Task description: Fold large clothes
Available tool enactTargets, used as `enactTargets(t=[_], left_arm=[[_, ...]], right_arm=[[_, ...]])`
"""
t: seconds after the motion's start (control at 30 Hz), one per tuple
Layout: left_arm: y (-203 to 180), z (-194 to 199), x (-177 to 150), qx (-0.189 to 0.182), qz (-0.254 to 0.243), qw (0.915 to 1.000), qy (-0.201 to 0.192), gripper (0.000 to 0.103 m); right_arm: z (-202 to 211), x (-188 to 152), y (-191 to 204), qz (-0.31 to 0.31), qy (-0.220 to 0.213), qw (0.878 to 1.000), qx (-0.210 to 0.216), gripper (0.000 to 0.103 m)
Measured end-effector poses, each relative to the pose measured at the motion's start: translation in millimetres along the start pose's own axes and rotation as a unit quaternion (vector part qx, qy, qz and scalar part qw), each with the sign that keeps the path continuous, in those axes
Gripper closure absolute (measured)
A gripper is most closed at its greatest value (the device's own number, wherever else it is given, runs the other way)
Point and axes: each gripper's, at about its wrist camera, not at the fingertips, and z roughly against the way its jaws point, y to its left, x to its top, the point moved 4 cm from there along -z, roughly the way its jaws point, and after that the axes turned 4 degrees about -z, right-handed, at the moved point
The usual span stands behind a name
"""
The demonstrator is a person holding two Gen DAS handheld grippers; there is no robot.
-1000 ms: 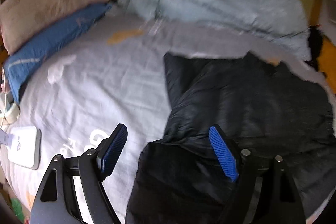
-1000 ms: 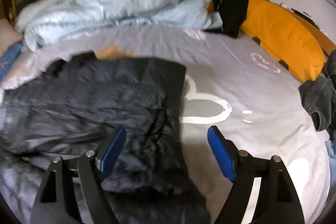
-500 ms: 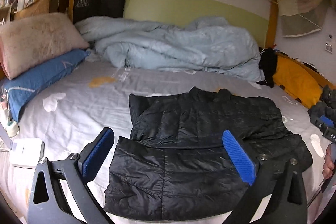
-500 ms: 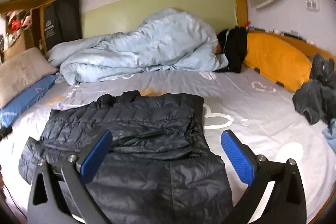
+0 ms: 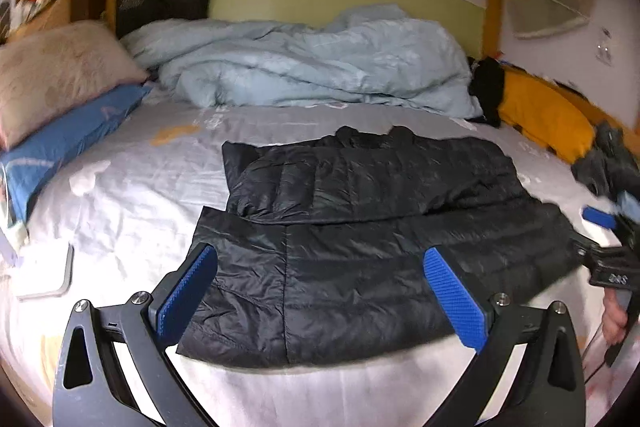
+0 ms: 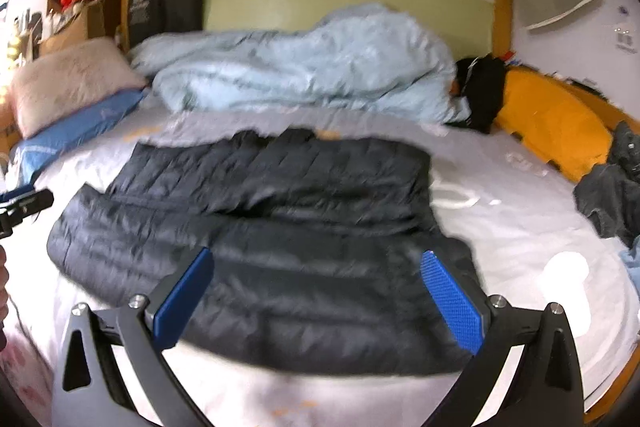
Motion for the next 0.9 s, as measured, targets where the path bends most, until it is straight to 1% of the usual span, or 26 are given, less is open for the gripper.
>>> enactTargets(t=[0.07,0.13,0.27,0.47,0.63,0.73,0.83,0.9], left_arm=[[-6.4,2.6,-4.3,0.005,-0.021,0.9997,-0.004,0.000],[-11.3,2.0,-7.4,0.009,-0.032,0.9995,-0.005,0.000],[-10.4,-2.2,-11.1,0.040,-0.018,0.9989,-0.013,0.000],[-7.0,-16.5,-17.5,0.031,-0.003,0.9995,0.012,0.000],[-12.9,-23.3,-22.1,0.025,-0.013,0.9993,0.025,0.000],[-20.7,-26.3,-26.0,0.020,-0.030,0.9988,0.034,0.000],[-31.7,-29.4,-31.1,0.018,-0.059,0.9973,0.039,0.000],[-39.5,-33.8,-35.5,0.014,-0.078,0.9957,0.048,0.000]], right_arm=[[-7.9,-8.4,7.2,0.014,0.022,1.000,0.001,0.000],[-11.1,-14.7,11.7,0.029,0.028,0.999,-0.002,0.000],[-14.8,-30.1,25.5,0.077,0.039,0.996,-0.002,0.000],[-16.5,-50.7,45.6,0.134,0.057,0.989,0.005,0.000],[-23.2,-64.7,53.9,0.156,0.075,0.985,0.000,0.000],[-28.8,-68.2,54.7,0.168,0.081,0.982,-0.013,0.000],[-39.6,-71.9,52.7,0.185,0.098,0.977,-0.045,0.000],[-44.2,-72.2,48.4,0.185,0.102,0.975,-0.062,0.000]])
